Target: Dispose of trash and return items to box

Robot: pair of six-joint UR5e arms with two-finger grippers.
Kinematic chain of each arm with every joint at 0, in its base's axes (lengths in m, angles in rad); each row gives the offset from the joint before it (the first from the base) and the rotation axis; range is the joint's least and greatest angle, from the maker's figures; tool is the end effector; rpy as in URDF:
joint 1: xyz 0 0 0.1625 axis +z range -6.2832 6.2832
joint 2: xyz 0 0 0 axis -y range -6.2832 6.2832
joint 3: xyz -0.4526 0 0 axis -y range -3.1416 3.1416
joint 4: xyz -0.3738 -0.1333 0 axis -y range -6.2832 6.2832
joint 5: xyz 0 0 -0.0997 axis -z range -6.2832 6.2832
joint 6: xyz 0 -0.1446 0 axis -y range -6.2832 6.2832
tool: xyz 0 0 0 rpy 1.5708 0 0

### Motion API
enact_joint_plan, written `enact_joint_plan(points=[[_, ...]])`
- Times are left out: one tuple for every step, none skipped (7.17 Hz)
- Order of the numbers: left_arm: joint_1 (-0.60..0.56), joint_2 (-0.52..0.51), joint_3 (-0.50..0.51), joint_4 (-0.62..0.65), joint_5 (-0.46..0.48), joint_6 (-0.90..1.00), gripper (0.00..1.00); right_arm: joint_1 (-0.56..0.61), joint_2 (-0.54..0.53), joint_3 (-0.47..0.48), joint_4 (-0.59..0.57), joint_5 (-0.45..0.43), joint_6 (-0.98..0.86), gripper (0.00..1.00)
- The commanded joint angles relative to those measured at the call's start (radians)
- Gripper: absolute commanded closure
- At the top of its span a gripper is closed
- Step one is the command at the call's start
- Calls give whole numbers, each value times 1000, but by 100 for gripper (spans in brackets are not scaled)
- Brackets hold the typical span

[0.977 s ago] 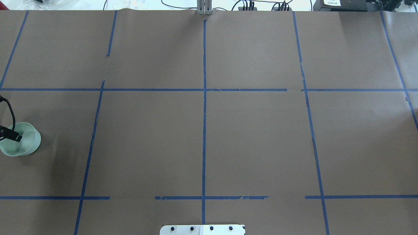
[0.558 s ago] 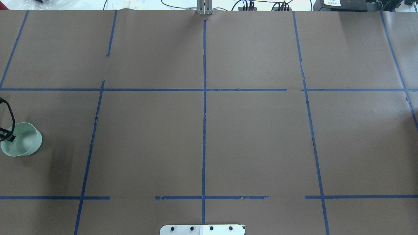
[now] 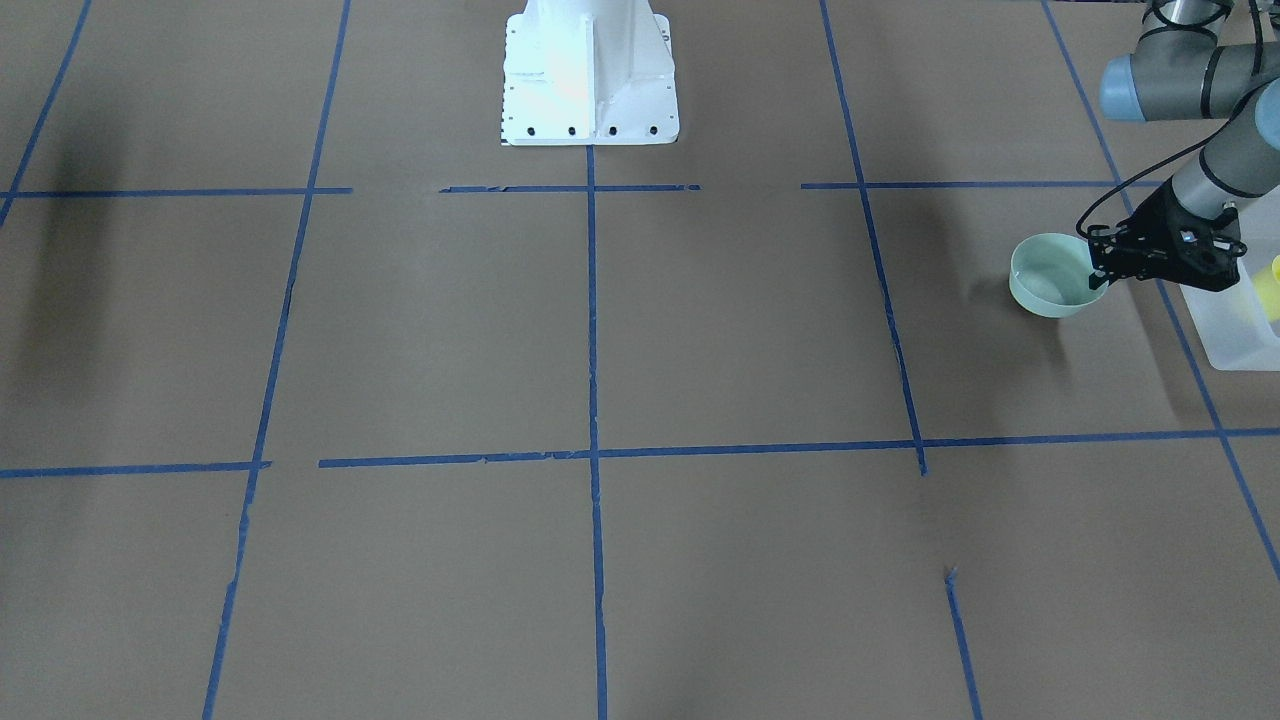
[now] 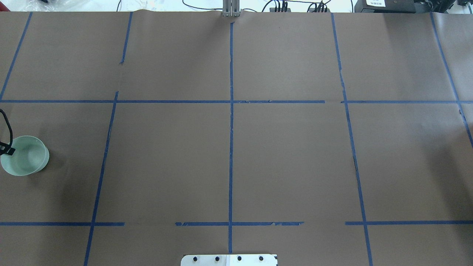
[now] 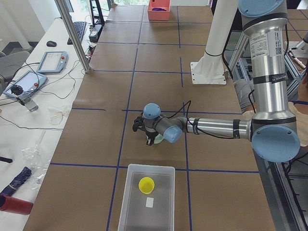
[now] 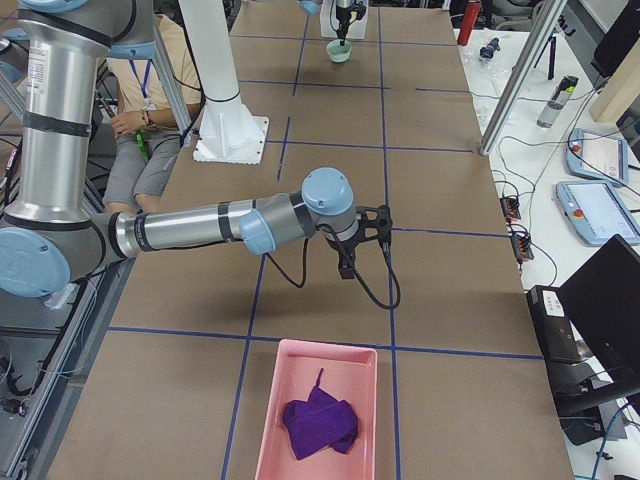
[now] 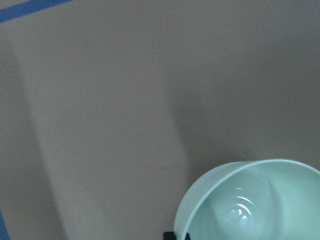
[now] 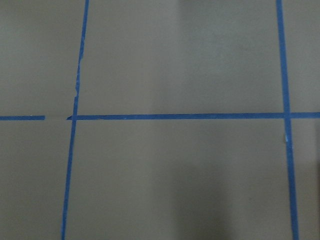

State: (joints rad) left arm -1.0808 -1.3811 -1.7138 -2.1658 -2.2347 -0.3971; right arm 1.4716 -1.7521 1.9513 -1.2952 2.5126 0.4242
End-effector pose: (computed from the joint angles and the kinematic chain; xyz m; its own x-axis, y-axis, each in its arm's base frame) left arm 0.1645 -0.4024 0.6697 0.6568 0.3119 -0.6865 -0.1601 0.9474 0.2773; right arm -0.0245 -0.4120 0.5638 0.5364 -0.0241 0.8436 -0.1456 0.9820 0.1206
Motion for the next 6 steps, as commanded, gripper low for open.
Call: enact_joint_plan(points=[[-306,11,-8,36,-92,283,100,-126,0,66,31,-4,179,0],[-441,4,12,137,-105,376,100,-151,-6,66,40,-6,194,0],[-552,-6,81,218,-102,572,100,-175,-4,63,42,-17,199,0],[-662,-48,223,231,-100,760,100,-183,-4,61,42,-30,200,0],[-710,-68,346,230,-102,869,100,-186,-4,63,44,-29,218,0],[-721,-75,409,228,-96,886,100,-201,-1,61,44,-31,229,0]])
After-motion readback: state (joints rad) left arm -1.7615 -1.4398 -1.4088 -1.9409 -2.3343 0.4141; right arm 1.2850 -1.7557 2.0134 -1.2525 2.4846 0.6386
